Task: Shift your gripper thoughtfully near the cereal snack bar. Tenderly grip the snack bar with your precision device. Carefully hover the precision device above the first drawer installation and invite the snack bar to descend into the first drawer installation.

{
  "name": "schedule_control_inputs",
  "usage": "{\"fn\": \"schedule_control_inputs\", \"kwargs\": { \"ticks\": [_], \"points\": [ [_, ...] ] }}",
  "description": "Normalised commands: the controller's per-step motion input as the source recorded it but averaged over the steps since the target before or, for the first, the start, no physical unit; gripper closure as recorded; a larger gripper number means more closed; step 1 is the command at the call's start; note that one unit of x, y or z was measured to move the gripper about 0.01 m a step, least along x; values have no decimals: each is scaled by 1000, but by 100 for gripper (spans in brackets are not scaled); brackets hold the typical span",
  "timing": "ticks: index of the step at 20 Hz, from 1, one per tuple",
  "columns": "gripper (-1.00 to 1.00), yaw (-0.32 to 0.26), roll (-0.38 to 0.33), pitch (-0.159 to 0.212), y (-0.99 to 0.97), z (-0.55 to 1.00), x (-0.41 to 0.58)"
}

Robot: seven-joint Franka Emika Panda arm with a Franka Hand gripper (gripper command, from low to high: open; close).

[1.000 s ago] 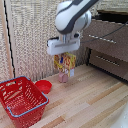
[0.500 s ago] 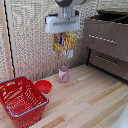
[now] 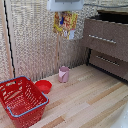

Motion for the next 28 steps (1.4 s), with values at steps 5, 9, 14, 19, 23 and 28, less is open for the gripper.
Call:
{"fn": "schedule_control_inputs", "kwargs": {
  "ticks": [5, 9, 14, 19, 23, 28],
  "points": [
    [100, 0, 0, -2, -570, 1000, 197],
    [100, 7, 8, 0, -671, 979, 161],
    [100, 12, 9, -2, -705, 979, 67],
    [100, 42, -7, -31, -775, 784, -40],
    [100, 80, -58, -75, -771, 491, -104],
    [100, 89, -69, -9, -761, 287, -23]
  ]
}}
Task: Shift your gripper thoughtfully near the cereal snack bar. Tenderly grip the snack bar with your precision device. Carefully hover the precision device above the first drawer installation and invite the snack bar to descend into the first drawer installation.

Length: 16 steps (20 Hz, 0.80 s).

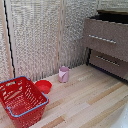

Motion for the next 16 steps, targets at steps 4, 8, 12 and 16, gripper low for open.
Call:
{"fn": "schedule_control_inputs", "kwargs": {
  "ticks": [4, 8, 12, 16],
  "points": [
    [100, 106, -135, 68, -629, 63, 0],
    [100, 91, -177, 133, -600, 0, -24],
    [100, 54, -200, 140, -581, 0, -124],
    [100, -153, -209, 85, -414, -80, -139]
  ]
}}
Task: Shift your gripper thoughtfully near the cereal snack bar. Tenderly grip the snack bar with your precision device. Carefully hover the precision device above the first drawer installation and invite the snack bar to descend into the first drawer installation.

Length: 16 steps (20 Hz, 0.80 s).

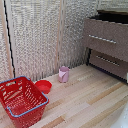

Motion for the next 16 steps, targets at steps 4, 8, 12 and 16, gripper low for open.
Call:
{"fn": "schedule_control_inputs", "kwargs": {
  "ticks": [4, 8, 12, 16],
  "points": [
    [100, -194, -185, 72, -438, -109, -31],
    [100, -163, -165, 86, -505, -158, 14],
    [100, -114, -207, 147, -309, -314, 126],
    [-100, 6, -222, 166, -165, -386, 104]
  ]
}}
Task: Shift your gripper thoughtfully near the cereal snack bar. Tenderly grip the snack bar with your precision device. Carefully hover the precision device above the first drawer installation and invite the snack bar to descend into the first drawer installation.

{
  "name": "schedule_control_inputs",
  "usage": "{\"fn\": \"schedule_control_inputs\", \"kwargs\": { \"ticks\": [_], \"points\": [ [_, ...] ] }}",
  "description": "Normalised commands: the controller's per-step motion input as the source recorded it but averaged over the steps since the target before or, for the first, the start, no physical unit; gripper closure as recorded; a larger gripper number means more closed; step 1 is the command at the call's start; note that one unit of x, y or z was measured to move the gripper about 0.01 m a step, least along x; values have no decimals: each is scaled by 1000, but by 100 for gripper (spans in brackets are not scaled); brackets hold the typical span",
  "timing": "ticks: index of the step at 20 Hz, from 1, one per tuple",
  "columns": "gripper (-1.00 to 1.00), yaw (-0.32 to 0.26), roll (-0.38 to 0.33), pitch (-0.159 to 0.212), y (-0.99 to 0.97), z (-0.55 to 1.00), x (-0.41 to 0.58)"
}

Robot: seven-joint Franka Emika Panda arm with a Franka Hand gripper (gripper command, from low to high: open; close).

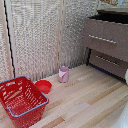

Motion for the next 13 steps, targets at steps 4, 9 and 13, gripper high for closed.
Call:
{"fn": "schedule_control_inputs", "kwargs": {
  "ticks": [4, 9, 13],
  "points": [
    [-100, -1, -117, 102, 86, -113, 74],
    [-100, -1, -99, 125, 155, 166, 223],
    [-100, -30, -82, 28, 289, 259, 218]
  ]
}}
